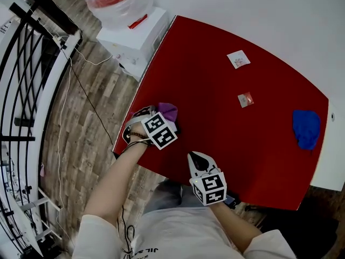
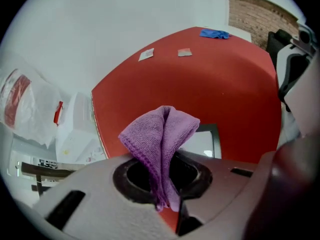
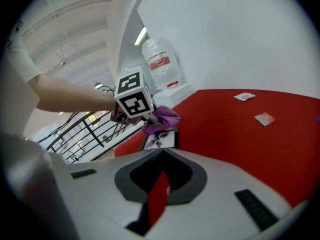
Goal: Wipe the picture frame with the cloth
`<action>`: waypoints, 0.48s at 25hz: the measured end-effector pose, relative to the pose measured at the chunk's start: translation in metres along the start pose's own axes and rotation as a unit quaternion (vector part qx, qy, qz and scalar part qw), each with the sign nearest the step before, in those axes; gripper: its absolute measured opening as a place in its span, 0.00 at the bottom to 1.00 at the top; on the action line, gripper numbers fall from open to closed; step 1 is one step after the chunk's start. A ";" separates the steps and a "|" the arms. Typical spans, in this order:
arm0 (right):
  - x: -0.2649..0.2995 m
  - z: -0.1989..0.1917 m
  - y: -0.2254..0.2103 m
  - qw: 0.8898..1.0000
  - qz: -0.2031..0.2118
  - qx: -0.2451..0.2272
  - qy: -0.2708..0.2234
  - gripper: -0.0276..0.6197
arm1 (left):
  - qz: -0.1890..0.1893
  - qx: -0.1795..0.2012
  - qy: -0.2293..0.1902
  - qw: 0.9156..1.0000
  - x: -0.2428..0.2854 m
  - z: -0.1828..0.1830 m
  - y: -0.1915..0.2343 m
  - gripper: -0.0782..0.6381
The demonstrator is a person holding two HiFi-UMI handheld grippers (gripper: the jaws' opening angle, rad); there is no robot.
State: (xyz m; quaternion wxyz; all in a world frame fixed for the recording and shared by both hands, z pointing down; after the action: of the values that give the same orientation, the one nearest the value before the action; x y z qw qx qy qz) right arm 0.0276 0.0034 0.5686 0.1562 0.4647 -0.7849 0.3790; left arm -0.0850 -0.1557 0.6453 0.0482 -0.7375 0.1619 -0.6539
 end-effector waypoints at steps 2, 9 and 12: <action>-0.005 -0.003 -0.007 1.000 -0.008 0.003 0.002 0.05 | 0.001 0.004 0.002 1.000 0.002 0.004 0.011 0.20; -0.013 -0.005 -0.035 0.999 -0.030 0.020 0.001 0.05 | -0.034 0.020 0.003 0.999 0.012 0.014 -0.037 0.20; -0.010 -0.005 -0.039 0.999 -0.029 0.019 0.004 0.05 | -0.053 0.016 -0.001 0.998 0.009 0.013 -0.069 0.20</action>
State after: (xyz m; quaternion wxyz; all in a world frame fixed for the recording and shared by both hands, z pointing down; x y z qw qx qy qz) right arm 0.0659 0.0020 0.5832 0.1612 0.4890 -0.7629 0.3911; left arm -0.0591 -0.0956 0.6712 0.0256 -0.7451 0.1115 -0.6570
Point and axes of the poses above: the fingertips, and each gripper's own axes: x forward along the fingers, y to its left, z out of its top, the point moved 2 cm from there along -x, backward along the fingers, and after that the axes turned 10 degrees about x, right-handed, at the moved point
